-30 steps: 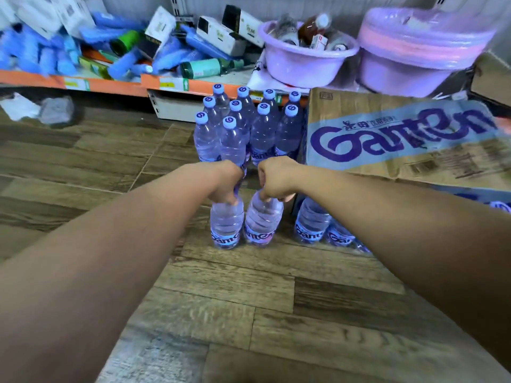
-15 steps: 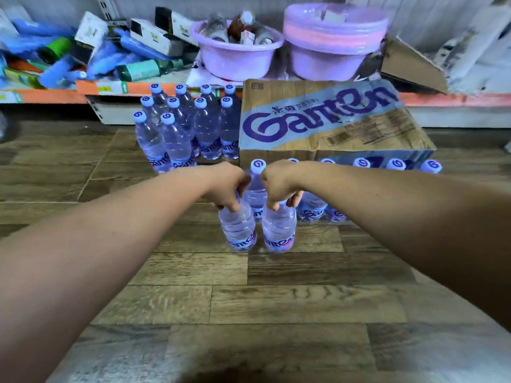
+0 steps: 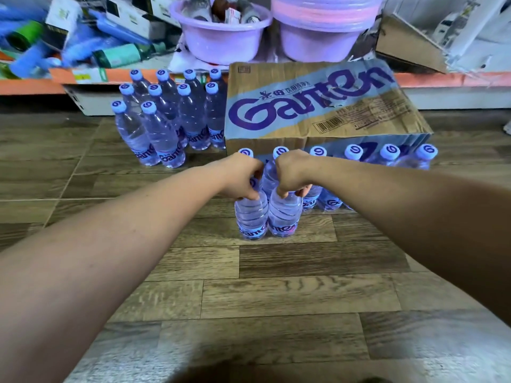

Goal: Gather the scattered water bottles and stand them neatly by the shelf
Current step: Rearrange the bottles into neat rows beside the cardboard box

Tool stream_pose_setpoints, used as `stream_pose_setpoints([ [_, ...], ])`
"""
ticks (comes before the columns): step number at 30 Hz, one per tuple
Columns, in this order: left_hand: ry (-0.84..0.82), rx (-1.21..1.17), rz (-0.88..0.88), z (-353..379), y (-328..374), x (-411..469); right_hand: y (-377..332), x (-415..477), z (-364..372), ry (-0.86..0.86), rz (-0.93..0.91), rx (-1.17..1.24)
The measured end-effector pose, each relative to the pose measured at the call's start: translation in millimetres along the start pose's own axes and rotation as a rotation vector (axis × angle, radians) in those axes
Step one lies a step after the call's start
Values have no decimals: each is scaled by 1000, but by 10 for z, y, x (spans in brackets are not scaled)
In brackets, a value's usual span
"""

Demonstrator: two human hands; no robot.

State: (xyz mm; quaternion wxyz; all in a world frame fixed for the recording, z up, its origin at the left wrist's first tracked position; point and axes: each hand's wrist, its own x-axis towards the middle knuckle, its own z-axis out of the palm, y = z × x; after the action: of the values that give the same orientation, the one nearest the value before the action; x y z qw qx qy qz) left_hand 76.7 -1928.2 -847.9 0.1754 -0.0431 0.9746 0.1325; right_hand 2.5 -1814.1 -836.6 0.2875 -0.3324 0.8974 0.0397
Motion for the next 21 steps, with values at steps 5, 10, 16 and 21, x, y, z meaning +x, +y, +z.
stream_pose_setpoints([
  [5,-11,68,35,-38,6,-1,-39,-136,-102,-16,-14,-166],
  [10,99,86,-30,-339,-235,-145,-228,-151,-404,280,-107,-180],
  [16,251,91,-176,-715,-838,-424,-605,67,-607,331,-195,-134],
  [21,311,143,-225,-812,-1318,-553,-1041,355,-607,332,-219,-208],
])
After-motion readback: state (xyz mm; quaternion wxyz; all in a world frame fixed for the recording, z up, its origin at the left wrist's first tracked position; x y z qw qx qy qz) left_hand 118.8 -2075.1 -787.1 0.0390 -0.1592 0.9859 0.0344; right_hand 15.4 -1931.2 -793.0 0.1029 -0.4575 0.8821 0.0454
